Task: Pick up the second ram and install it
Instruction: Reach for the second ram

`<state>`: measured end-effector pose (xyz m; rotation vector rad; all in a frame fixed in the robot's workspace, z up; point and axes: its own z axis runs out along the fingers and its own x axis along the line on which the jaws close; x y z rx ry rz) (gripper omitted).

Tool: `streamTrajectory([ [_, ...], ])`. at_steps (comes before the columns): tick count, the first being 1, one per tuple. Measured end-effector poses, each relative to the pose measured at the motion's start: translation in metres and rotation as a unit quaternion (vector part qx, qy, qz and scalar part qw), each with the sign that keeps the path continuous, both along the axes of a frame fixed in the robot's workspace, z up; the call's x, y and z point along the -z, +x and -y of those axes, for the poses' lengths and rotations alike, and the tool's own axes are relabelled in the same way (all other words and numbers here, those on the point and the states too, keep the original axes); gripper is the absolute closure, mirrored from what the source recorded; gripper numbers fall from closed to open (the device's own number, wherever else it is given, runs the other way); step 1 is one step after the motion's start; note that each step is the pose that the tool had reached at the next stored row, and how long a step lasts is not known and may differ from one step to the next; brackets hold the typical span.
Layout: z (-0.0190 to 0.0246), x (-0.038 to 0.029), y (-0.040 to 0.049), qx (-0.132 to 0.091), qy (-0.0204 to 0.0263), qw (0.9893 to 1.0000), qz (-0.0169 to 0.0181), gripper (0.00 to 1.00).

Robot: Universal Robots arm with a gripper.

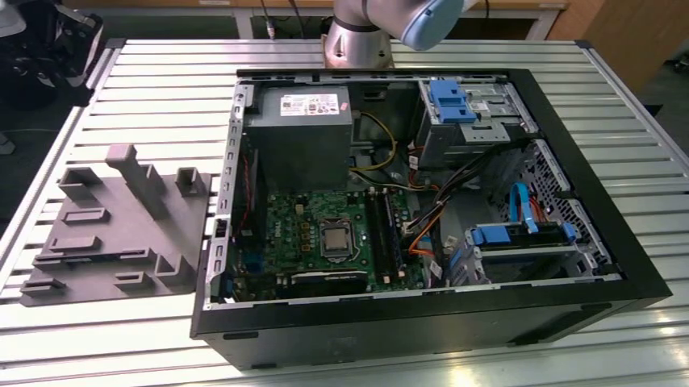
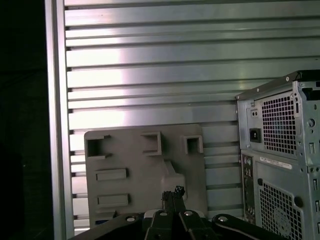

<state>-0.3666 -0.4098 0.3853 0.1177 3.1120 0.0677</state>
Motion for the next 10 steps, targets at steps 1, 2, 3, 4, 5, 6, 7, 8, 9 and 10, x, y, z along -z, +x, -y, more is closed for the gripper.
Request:
streamTrajectory([
  [1, 0.0001, 0.0001, -0.0006, 0.0, 0.0, 1.0, 0.0, 0.89],
  [2, 0.0002, 0.0002, -0.0013, 0.0, 0.0, 1.0, 0.0, 0.89],
  [3, 0.0004, 0.0004, -0.0021, 0.0, 0.0, 1.0, 0.0, 0.89],
  [4, 0.0006, 0.0006, -0.0029, 0.0, 0.0, 1.0, 0.0, 0.89],
  [5, 0.0008, 0.0008, -0.0036, 0.0, 0.0, 1.0, 0.0, 0.89],
  [6, 0.001, 0.001, -0.0043, 0.0, 0.0, 1.0, 0.0, 0.89],
  [7, 0.0012, 0.0012, -0.005, 0.0, 0.0, 1.0, 0.0, 0.89],
  [8, 0.0014, 0.0014, -0.0057, 0.0, 0.0, 1.0, 0.0, 0.89],
  [9, 0.0016, 0.0017, -0.0063, 0.0, 0.0, 1.0, 0.0, 0.89],
  [10, 0.0018, 0.0019, -0.0069, 0.0, 0.0, 1.0, 0.0, 0.89],
])
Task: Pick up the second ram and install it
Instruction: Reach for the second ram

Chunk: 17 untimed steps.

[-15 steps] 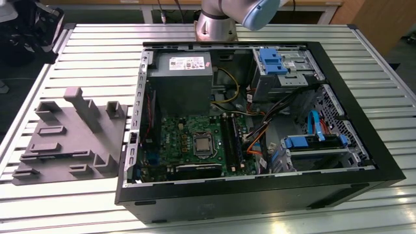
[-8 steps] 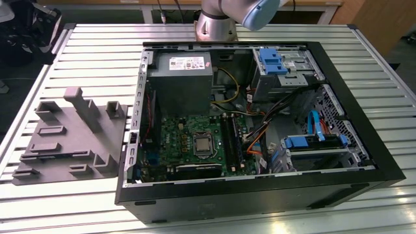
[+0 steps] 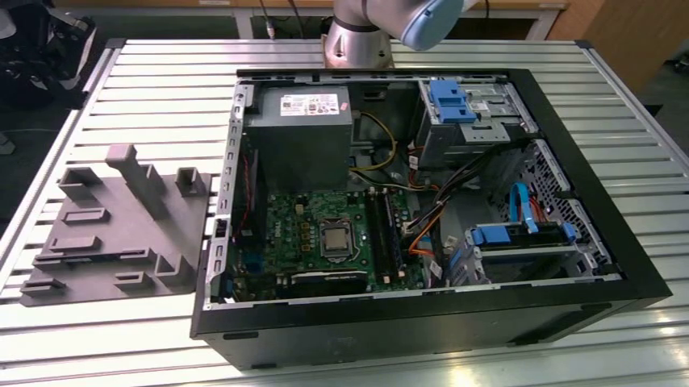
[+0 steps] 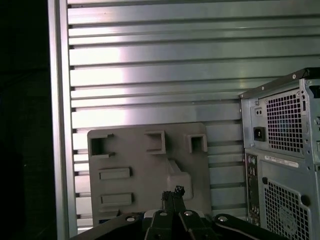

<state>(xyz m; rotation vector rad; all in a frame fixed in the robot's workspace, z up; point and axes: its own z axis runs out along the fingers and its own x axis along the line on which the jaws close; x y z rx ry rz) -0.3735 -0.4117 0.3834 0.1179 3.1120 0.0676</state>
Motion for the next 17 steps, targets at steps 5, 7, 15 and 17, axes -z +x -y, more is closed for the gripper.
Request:
streamTrajectory([
  [5, 0.0006, 0.0012, -0.0029, 0.0, 0.0, 1.0, 0.0, 0.89],
  [7, 0.0009, 0.0015, -0.0042, 0.0, 0.0, 1.0, 0.0, 0.89],
  [15, 0.0016, 0.0031, -0.009, 0.0, 0.0, 1.0, 0.0, 0.89],
  [17, 0.0016, 0.0034, -0.0099, 0.0, 0.0, 1.0, 0.0, 0.89],
])
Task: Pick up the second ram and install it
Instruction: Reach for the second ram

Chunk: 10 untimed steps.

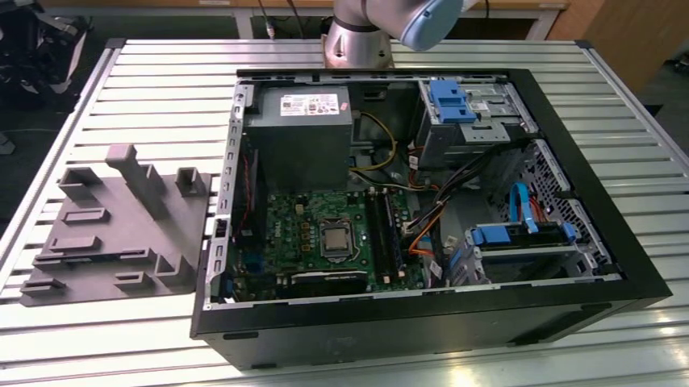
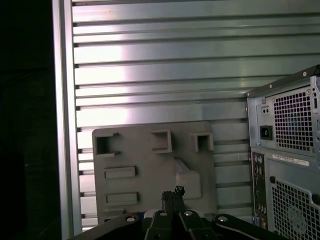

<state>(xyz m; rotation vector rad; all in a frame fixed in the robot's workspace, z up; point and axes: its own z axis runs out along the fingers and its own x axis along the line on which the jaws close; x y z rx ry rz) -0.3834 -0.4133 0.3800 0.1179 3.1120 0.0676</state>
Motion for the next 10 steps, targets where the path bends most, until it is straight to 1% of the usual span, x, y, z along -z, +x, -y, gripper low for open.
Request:
streamTrajectory([
  [10, 0.0004, 0.0012, -0.0028, 0.0, 0.0, 1.0, 0.0, 0.89],
])
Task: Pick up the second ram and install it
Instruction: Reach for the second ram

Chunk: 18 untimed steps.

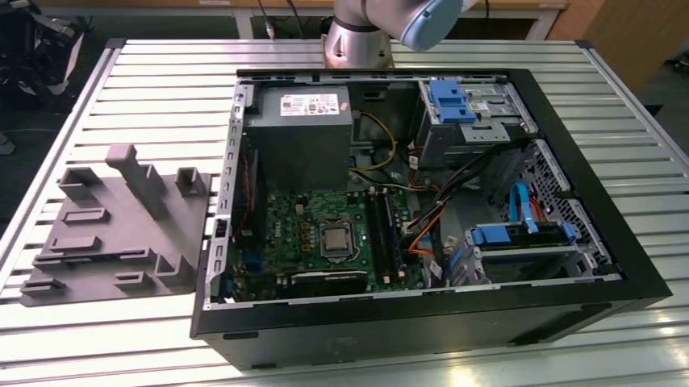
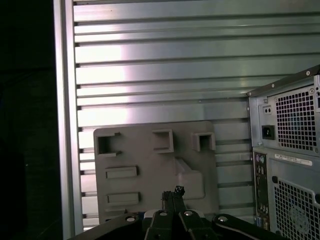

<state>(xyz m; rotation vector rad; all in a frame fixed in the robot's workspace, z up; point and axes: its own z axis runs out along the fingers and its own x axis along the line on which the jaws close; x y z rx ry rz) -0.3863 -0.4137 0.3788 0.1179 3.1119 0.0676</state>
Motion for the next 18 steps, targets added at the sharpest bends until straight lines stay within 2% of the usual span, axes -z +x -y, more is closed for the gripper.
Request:
streamTrajectory([
  [18, 0.0007, 0.0026, -0.0057, 0.0, 0.0, 1.0, 0.0, 0.89],
])
